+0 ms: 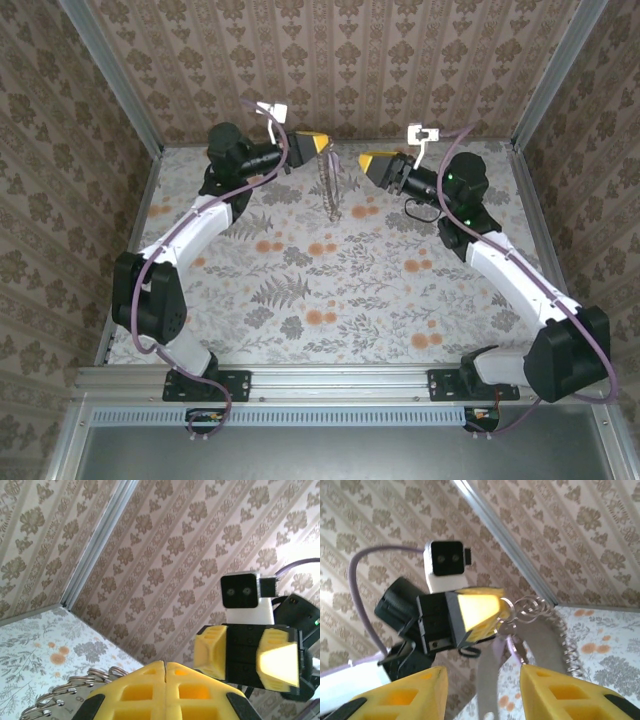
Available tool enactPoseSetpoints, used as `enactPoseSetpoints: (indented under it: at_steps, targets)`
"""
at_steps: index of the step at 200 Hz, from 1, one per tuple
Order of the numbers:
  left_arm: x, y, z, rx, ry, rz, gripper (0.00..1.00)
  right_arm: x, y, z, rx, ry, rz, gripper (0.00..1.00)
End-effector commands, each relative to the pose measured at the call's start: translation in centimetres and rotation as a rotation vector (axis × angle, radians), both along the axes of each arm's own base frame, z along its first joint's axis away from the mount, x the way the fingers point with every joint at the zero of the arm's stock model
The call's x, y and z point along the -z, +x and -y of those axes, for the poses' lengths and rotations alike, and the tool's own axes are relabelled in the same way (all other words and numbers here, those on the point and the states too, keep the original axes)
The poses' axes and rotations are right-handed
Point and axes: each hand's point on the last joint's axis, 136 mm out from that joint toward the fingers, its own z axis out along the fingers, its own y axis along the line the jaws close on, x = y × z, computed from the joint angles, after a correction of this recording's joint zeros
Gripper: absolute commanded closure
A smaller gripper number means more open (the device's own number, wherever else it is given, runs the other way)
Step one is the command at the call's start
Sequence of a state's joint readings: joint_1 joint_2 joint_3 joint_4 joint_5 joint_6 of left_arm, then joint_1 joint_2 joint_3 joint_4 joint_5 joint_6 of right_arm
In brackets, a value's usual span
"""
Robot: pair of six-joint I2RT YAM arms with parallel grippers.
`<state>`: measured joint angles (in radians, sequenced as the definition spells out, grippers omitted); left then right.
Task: Put the keys on the keyring
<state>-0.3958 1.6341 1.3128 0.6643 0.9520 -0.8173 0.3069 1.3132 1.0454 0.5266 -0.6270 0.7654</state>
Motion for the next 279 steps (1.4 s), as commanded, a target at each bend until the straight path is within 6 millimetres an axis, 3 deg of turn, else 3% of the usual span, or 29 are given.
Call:
enactPoseSetpoints:
  at_steps: [1, 10, 16, 82, 129, 183, 251, 279]
  targets:
    - [-4.3, -0.9, -1.4, -0.017, -0.124, 0.066, 1.0, -2.8, 1.7, 0.1, 0.05, 0.125, 0.02, 0.56]
    - [-4.3, -0.7, -1.4, -0.02, -0.133, 0.055, 1.0, -3.5, 1.8, -0.1, 0.048, 0.141, 0.026, 0.56]
    - [-4.4, -0.7, -1.5, -0.021, -0.14, 0.054, 1.0, -2.6, 2.8, -0.7, 0.045, 0.139, 0.005, 0.56]
    - [-5.0, 0.0, -1.4, 0.016, -0.188, 0.022, 1.0, -3.2, 5.1, -2.7, 0.052, 0.189, -0.004, 0.51]
    - [-5.1, 0.3, -1.4, 0.013, -0.195, 0.01, 1.0, -4.3, 5.2, -3.9, 0.018, 0.21, 0.013, 0.51]
    - [-4.7, 0.6, -1.3, 0.019, -0.208, -0.004, 1.0, -3.7, 5.5, -6.0, -0.03, 0.202, -0.005, 0.52]
    - [-4.7, 0.8, -1.2, 0.024, -0.208, -0.008, 1.0, -3.5, 5.8, -6.7, -0.043, 0.199, -0.007, 0.61]
    - [-4.6, 0.9, -1.2, 0.022, -0.208, -0.011, 1.0, -3.5, 5.5, -6.6, -0.044, 0.198, -0.004, 0.71]
